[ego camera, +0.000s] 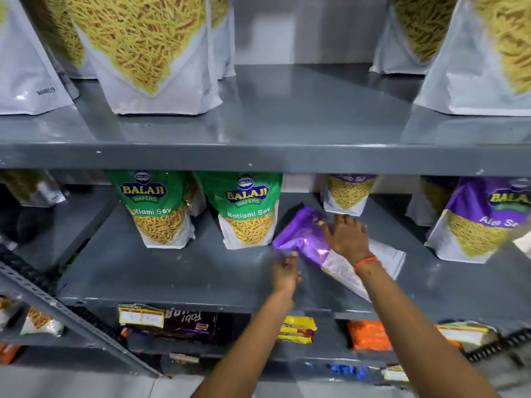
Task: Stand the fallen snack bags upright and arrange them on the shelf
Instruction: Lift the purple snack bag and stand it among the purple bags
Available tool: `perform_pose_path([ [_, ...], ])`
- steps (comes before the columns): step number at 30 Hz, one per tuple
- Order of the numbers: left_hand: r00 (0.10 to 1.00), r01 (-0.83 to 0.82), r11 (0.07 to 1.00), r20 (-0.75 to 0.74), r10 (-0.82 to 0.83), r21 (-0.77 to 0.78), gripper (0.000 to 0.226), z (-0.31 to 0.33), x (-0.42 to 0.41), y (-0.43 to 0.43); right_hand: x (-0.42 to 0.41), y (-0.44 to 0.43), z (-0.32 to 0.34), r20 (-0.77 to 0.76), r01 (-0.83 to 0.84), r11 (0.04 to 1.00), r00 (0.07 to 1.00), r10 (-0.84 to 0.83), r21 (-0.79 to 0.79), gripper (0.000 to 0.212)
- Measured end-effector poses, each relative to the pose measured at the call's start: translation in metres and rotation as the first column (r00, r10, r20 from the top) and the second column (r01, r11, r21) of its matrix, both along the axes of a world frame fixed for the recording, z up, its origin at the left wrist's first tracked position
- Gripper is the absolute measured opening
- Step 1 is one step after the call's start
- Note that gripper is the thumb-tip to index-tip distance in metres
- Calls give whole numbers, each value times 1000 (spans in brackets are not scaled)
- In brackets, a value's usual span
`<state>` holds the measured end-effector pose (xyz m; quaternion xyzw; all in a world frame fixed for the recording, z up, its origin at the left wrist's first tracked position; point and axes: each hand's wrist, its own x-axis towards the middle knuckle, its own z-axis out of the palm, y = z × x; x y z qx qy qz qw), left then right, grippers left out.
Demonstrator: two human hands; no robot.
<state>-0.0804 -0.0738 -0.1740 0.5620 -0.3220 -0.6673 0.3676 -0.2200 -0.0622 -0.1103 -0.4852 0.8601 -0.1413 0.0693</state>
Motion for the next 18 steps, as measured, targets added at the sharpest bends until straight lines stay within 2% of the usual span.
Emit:
perform_pose_path([
  [3,988,142,982,-74,-134,125,30,13,-36,21,-48,19,7,198,-53,977,980,11,208,53],
  [5,990,127,979,-81,-115,160,19,20,-47,31,-76,24,6,260,-102,960,965,32,261,48],
  [8,996,77,989,-65,-69,126,14,22,-52,35,-102,22,-3,275,-140,941,960,53,307,44],
  [10,996,39,995,-88,-31,96,13,32,-52,39,-112,24,-3,361,-134,955,932,31,265,38],
  [12,996,13,997,-94,-6,72,13,37,-53,40,-122,28,-8,517,-119,980,856,20,159,22],
  [13,997,15,999,-80,-11,48,13,41,-53,41,-127,32,-11,598,-98,988,801,6,122,21],
  [16,999,41,995,-31,-44,-88,19,50,-56,40,-140,37,-19,841,84,996,539,-38,-8,31],
  [18,997,65,977,-19,-71,-202,17,64,-64,36,-150,32,-20,892,203,970,452,28,-133,37],
])
